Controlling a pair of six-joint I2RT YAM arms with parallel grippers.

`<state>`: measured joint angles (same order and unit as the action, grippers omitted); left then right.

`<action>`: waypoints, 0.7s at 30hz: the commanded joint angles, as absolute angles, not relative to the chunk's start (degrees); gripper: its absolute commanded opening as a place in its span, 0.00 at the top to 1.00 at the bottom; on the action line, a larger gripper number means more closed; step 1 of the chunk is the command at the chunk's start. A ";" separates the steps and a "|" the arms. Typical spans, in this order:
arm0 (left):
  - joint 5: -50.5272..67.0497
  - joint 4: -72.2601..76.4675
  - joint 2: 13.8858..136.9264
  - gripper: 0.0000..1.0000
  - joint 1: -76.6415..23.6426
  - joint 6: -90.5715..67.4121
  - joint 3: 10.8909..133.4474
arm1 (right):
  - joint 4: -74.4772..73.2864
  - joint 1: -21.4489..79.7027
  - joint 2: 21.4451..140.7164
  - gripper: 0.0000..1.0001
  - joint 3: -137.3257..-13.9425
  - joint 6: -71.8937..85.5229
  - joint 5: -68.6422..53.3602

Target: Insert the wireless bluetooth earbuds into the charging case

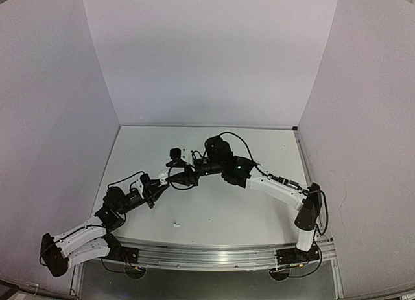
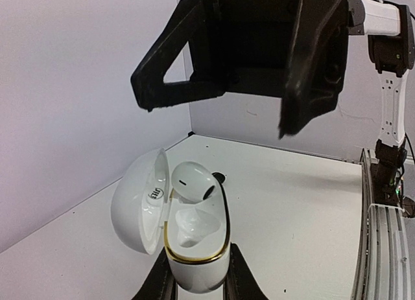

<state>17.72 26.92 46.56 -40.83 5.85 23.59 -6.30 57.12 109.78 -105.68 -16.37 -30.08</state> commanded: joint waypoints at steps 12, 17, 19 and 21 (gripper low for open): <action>5.17 25.88 41.19 1.00 -35.71 3.78 23.66 | -29.39 58.21 107.14 0.36 -104.50 25.91 10.50; 2.43 24.08 38.40 1.00 -33.75 3.61 23.50 | -43.96 64.43 120.51 0.35 -115.45 24.85 13.22; 1.60 23.38 37.33 1.00 -33.17 3.60 23.36 | -47.36 66.39 125.40 0.35 -119.87 23.77 13.13; 1.16 23.01 36.30 1.00 -32.60 3.68 23.22 | -49.84 67.77 130.33 0.37 -124.05 24.51 11.70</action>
<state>4.13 23.97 38.52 -33.70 4.36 23.55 -37.14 63.58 122.29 -117.23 22.36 10.21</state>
